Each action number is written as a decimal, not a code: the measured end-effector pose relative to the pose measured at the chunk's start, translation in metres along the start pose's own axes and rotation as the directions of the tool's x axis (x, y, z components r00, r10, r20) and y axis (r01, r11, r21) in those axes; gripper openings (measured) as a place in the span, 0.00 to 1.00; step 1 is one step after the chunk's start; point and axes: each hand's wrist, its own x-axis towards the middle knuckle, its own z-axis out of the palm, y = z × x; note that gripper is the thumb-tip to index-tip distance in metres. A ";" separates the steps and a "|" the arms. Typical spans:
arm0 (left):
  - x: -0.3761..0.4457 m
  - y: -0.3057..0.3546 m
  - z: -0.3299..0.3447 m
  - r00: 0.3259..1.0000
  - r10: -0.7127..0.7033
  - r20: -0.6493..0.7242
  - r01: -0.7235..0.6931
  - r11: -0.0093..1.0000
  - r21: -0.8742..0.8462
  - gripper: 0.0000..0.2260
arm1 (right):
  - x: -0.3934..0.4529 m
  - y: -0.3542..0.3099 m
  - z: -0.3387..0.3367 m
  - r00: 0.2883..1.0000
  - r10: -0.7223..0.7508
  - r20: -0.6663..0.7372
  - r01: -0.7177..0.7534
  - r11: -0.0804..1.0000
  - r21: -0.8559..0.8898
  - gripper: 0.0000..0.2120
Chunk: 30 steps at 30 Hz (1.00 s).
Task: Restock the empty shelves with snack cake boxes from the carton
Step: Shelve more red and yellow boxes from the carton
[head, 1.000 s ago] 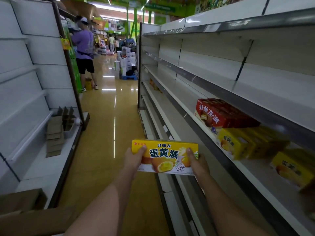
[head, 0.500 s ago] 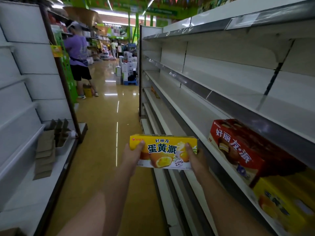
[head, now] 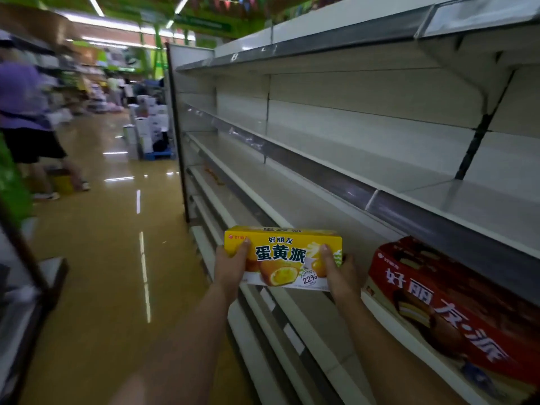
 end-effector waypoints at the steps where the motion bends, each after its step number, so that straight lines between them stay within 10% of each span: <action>1: 0.014 0.003 0.001 0.999 0.020 0.025 -0.021 1.000 0.008 0.16 | 0.005 0.000 0.007 0.999 0.005 -0.040 -0.005 1.000 0.017 0.24; 11: 0.104 0.039 0.024 0.905 -0.010 0.425 -0.038 0.994 0.104 0.04 | 0.019 -0.017 0.049 0.939 0.106 -0.326 -0.072 0.991 0.115 0.24; 17: 0.144 0.038 0.067 0.865 -0.112 0.490 -0.004 0.973 0.230 0.34 | 0.043 -0.011 0.039 0.906 0.159 -0.391 -0.138 0.987 0.080 0.34; 22: 0.158 0.044 0.100 0.845 -0.109 0.524 -0.047 0.960 0.276 0.12 | 0.067 -0.003 0.033 0.879 0.214 -0.426 -0.213 0.976 0.052 0.31; 26: 0.184 0.037 0.117 0.773 -0.075 0.630 -0.177 0.928 0.327 0.23 | 0.079 -0.009 0.029 0.844 0.182 -0.504 -0.219 0.976 -0.013 0.37; 30: 0.206 0.038 0.130 0.653 -0.143 0.744 -0.320 0.838 0.441 0.13 | 0.078 -0.017 0.018 0.834 0.225 -0.504 -0.396 0.880 -0.263 0.27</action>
